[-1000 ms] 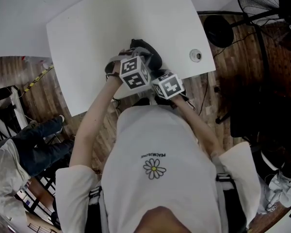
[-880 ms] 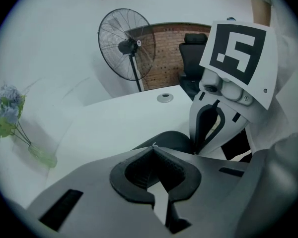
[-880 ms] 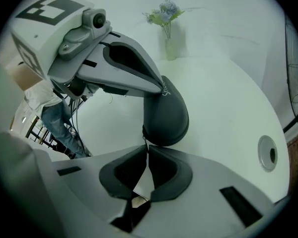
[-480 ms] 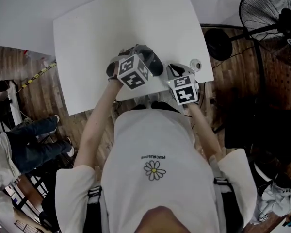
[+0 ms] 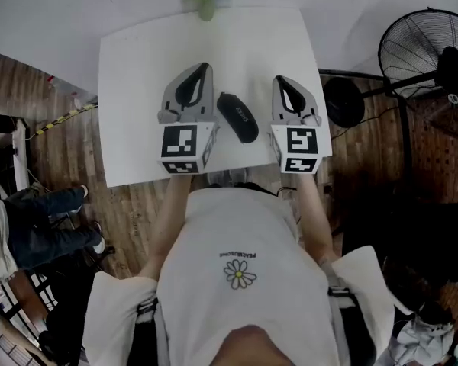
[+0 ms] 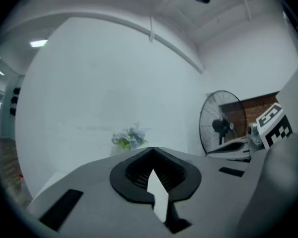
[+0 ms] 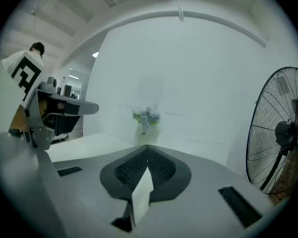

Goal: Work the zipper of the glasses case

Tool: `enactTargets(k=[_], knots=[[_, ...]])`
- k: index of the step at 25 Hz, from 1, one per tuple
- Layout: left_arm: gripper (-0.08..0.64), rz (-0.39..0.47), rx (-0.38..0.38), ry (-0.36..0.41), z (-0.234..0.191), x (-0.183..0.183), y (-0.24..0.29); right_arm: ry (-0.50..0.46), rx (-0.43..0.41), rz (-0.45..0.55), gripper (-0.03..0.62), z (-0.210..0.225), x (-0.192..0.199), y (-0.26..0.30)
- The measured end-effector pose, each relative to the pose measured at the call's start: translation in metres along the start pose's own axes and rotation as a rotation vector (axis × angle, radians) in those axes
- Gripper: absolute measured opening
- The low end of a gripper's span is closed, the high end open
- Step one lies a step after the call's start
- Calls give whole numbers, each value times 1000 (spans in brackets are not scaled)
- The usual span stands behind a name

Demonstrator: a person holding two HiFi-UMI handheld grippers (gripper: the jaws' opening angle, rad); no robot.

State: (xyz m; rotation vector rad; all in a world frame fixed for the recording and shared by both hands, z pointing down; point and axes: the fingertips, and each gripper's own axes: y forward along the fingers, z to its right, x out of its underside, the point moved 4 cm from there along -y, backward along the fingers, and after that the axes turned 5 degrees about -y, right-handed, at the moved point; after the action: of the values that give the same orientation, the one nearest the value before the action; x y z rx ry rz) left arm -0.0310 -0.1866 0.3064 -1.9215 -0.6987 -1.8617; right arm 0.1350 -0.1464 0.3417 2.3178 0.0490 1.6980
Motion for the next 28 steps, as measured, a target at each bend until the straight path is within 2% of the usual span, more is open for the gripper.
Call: enactTargets(k=[4,8,11,20,28], knots=[[12,163,-127,-37,-20,-29,-31,-14,18,97,8,-5,-20,-4],[12,243,-220,-14,-31,-41,-48,-25,5,166,8,-11,-36,-6],[12,254,-245,2,-34,-41,-56,-28,-10,202,8,-14,-46,-7],[12,274,-313,21,-45,-41,-74,-37,-22,228,8,-20,-50,-8],[12,279,-352,17,-54,-43,-84,-24,6,230,8,-13,-48,-13]])
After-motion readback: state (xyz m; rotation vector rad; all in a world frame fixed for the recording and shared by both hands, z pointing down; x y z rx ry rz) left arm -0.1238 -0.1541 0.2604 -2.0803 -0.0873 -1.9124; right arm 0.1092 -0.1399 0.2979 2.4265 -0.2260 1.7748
